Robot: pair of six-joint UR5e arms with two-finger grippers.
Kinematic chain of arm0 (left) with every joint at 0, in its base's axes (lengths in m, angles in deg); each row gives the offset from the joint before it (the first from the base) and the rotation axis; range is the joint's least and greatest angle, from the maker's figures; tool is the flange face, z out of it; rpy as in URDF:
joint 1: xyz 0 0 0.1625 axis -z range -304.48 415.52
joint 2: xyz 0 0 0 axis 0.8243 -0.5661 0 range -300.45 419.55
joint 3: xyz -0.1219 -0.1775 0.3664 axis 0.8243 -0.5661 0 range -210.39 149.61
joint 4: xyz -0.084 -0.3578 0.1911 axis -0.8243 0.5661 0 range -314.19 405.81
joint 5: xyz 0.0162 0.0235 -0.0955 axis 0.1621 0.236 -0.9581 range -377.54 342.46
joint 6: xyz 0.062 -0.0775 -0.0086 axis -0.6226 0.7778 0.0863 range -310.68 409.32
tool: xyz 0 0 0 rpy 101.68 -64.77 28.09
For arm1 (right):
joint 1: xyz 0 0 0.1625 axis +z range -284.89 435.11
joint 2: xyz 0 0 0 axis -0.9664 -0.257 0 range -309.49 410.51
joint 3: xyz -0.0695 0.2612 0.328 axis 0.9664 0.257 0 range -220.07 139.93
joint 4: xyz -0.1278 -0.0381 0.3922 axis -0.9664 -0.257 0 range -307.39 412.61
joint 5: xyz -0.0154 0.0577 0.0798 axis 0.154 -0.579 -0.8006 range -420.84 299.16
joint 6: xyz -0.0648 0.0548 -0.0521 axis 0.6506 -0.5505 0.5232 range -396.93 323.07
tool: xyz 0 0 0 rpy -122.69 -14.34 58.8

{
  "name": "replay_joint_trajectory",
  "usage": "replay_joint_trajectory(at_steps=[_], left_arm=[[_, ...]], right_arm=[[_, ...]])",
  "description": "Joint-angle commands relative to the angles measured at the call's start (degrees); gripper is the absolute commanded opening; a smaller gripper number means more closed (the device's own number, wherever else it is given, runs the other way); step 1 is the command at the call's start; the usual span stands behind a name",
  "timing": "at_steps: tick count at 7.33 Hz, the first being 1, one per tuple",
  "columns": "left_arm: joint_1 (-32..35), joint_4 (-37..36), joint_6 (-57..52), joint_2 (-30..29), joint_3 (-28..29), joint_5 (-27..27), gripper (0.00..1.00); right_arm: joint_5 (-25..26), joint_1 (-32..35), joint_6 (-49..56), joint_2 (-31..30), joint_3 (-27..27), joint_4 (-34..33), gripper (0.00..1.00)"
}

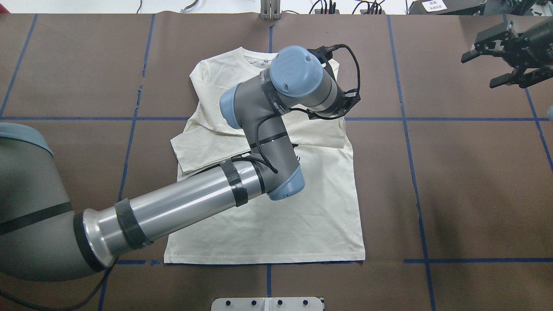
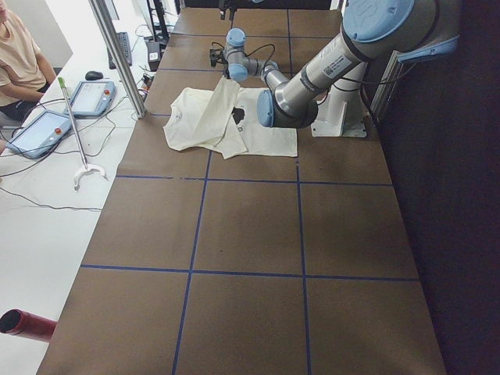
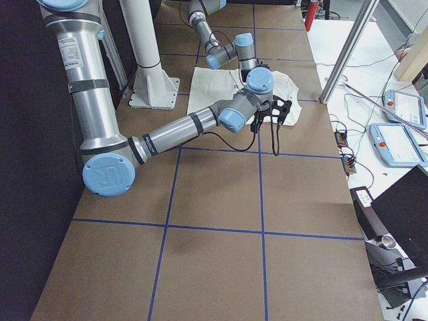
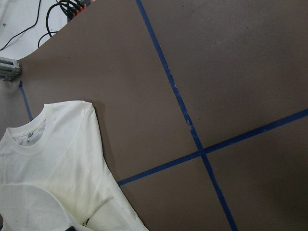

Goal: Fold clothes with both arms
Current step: 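Grasp the other sleeve cuff with the left gripper and fold it across the chest, then release the sleeve with the left gripper while the right gripper moves to the hem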

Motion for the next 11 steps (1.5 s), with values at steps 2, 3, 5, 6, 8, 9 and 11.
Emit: replay_joint_trajectory(at_steps=[2, 3, 5, 6, 8, 9, 11], left_arm=[[-1.38, 9.43, 0.71, -2.49, 7.32, 3.50, 0.77], [-1.29, 9.08, 3.41, -2.42, 4.19, 2.98, 0.78], [1.58, -4.55, 3.79, 9.99, -18.22, -5.91, 0.77], [4.56, -9.07, 3.18, 16.94, -27.92, -9.73, 0.77], [6.61, -17.95, -10.20, 32.58, -47.43, -10.38, 0.75], [7.49, -20.08, -12.45, 35.87, -51.44, -10.38, 0.75], [7.67, -20.10, -12.56, 36.34, -50.69, -10.04, 0.75]], right_arm=[[0.24, 0.05, -0.07, -0.93, -0.46, 0.07, 1.00], [0.33, -0.21, -0.07, -0.85, -0.46, 0.07, 1.00], [4.95, -7.47, -2.51, -0.58, -1.77, 0.07, 1.00], [12.99, -14.12, -8.53, -1.02, -4.48, 0.07, 1.00], [31.86, -32.98, -26.25, -1.28, -9.93, -0.28, 1.00], [43.10, -44.31, -32.09, -1.89, -12.48, -0.98, 1.00], [63.95, -64.55, -40.11, -2.08, -15.40, -12.44, 0.99]])
